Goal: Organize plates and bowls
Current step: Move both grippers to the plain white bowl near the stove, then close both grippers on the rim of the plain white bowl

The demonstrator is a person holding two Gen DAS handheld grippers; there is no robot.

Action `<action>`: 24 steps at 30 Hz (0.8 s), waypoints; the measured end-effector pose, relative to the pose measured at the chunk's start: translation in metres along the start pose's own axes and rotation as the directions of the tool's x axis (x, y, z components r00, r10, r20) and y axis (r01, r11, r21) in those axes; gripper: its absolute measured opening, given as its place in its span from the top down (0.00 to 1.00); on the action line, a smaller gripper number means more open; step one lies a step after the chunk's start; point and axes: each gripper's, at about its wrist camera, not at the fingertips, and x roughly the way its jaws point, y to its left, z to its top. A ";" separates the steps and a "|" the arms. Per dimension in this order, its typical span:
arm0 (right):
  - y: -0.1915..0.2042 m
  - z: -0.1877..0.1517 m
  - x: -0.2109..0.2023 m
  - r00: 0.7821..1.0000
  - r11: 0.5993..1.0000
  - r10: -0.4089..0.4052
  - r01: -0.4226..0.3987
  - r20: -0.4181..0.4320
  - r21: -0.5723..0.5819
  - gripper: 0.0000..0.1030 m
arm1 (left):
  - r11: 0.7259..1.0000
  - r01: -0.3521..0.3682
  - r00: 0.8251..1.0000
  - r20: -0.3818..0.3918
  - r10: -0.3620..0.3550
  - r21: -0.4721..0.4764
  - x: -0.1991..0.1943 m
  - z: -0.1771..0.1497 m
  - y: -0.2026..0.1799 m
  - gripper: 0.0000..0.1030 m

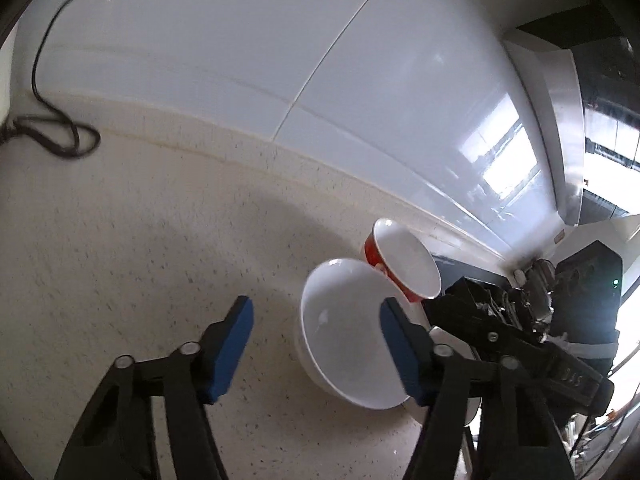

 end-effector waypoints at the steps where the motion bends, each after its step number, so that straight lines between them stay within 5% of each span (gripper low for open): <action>1: -0.001 -0.001 0.003 1.000 1.000 0.005 -0.005 -0.014 0.000 0.27 | 1.000 0.005 1.000 -0.009 -0.005 -0.005 0.001 0.000 0.001 0.43; 24: 0.010 -0.010 0.026 0.982 0.975 -0.181 0.172 -0.055 -0.140 0.63 | 1.000 -0.024 0.995 -0.100 0.022 -0.019 0.031 -0.012 0.005 0.78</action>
